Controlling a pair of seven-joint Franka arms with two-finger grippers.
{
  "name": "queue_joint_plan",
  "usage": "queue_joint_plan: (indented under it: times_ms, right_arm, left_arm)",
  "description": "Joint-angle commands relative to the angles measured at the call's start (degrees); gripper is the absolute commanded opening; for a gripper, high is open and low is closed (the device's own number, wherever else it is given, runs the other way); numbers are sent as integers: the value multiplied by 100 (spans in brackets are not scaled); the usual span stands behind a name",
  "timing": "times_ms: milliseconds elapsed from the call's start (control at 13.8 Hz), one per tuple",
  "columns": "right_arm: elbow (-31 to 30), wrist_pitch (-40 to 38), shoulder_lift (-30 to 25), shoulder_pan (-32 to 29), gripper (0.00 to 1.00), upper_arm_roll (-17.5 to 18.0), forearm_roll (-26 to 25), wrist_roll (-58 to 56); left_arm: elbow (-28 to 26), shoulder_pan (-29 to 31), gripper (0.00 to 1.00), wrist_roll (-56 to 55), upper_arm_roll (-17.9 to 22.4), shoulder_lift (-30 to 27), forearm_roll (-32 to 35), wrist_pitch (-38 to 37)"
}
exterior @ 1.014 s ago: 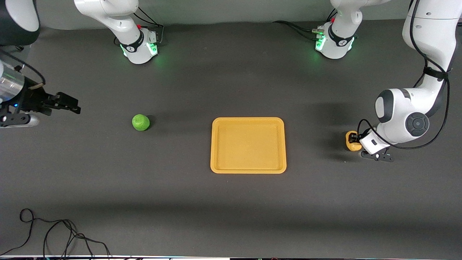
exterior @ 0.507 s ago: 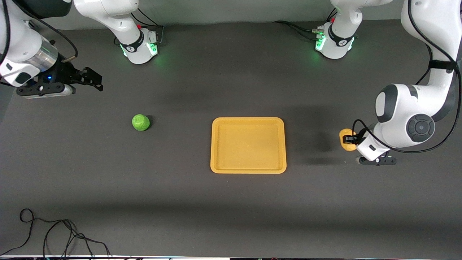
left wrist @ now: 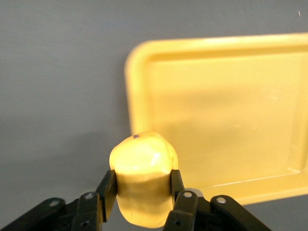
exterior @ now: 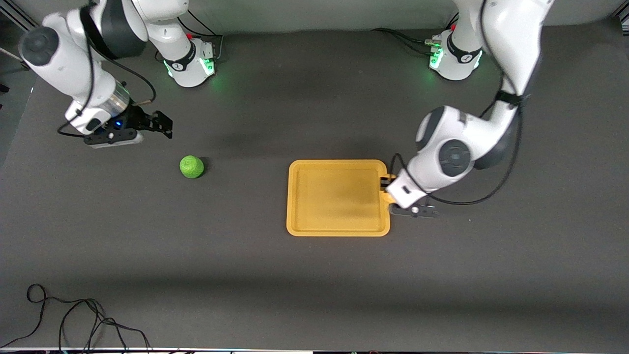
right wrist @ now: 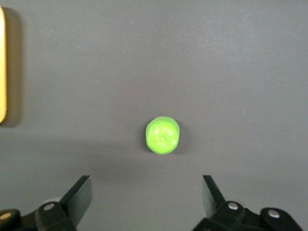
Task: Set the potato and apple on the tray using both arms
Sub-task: 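Carry the potato to the tray while the right gripper reaches the apple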
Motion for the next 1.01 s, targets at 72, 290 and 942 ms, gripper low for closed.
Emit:
queue_joint_plan:
  times_ms: [72, 290, 942]
  right_arm:
    - [-606, 1426, 649, 33, 100, -29, 87, 74]
    - [-1002, 2936, 1562, 25, 100, -29, 87, 74]
    - [-1267, 4304, 2734, 25, 78, -29, 87, 48]
  left_arm:
    - [92, -501, 1, -487, 136, 611, 257, 494]
    - [83, -492, 5, -514, 136, 620, 258, 531]
    - [83, -439, 100, -497, 198, 568, 380, 460]
